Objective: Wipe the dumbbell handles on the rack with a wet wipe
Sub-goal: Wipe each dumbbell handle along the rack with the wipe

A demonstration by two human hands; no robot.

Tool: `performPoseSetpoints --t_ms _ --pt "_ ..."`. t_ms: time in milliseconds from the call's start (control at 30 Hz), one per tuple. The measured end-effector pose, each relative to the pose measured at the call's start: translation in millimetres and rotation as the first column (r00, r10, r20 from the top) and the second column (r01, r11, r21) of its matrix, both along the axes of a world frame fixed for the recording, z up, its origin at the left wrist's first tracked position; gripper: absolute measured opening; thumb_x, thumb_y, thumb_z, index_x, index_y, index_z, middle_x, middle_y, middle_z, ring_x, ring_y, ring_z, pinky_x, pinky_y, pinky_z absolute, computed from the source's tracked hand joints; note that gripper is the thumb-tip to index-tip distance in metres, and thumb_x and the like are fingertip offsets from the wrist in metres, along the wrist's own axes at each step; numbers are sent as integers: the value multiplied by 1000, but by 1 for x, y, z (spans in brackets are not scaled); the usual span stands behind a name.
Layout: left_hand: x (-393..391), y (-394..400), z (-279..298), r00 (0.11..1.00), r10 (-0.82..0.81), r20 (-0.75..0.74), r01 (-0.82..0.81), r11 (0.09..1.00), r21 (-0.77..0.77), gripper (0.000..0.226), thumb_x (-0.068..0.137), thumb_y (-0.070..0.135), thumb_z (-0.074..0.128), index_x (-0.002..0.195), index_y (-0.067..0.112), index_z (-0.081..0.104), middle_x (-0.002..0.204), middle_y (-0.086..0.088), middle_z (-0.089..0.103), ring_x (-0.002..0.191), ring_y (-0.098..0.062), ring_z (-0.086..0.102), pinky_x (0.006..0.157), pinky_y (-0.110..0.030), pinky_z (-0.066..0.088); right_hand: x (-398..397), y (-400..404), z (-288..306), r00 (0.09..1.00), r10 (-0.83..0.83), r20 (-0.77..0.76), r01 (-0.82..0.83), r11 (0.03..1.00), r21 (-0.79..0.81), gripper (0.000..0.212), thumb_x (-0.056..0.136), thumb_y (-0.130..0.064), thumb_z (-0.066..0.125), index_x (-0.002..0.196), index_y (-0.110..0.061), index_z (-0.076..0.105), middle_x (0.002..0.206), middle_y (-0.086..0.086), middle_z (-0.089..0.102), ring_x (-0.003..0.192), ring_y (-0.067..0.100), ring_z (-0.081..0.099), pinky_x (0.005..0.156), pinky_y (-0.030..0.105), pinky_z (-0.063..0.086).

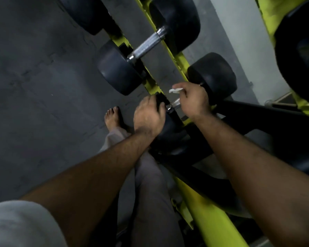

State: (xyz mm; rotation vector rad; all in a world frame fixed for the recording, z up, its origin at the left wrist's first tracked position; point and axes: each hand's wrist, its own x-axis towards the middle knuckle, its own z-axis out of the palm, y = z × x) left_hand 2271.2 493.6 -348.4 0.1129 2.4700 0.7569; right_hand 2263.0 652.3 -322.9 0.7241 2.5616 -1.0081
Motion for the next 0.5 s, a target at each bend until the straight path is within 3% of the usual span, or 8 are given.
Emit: performPoseSetpoints --t_ms 67,200,267,333,433,500 --pt "4 7 -4 994 102 -38 -102 995 -20 50 93 43 32 109 6 61 107 -13 64 102 -33 59 90 -41 45 7 3 -4 988 146 -57 -142 987 70 40 84 -12 45 109 -16 76 109 3 75 102 25 70 91 38 54" --pt "7 10 -13 983 110 -145 -124 989 -86 43 96 40 39 108 7 63 103 -11 66 97 -32 61 85 -41 46 21 0 -19 886 457 -75 -435 878 201 39 83 -14 42 103 -11 75 107 7 74 102 29 69 87 38 56" --pt "10 10 -15 974 111 -197 -132 986 -97 40 96 39 41 109 8 63 102 -10 67 96 -30 62 85 -40 46 29 3 -33 794 608 -7 -585 767 264 39 83 -16 40 100 -8 75 102 12 74 103 34 69 93 42 54" --pt "12 10 -20 971 118 -207 -139 986 -90 41 97 39 40 111 8 63 103 -8 67 97 -28 62 86 -40 47 38 6 -44 689 718 102 -714 646 270 46 85 -21 39 113 -8 72 112 12 72 115 34 64 107 44 43" --pt "13 9 -22 970 110 -217 -134 986 -99 48 98 41 37 119 6 62 109 -8 68 102 -27 62 91 -40 48 47 18 -45 622 780 69 -751 570 333 46 91 -24 42 127 -8 66 126 10 67 126 30 57 115 42 35" --pt "11 10 -21 975 100 -200 -121 988 -99 50 98 42 37 123 6 61 113 -8 67 105 -26 61 94 -39 48 46 35 -42 660 750 43 -691 582 429 41 97 -22 43 128 -6 64 130 12 65 129 32 55 115 43 35"
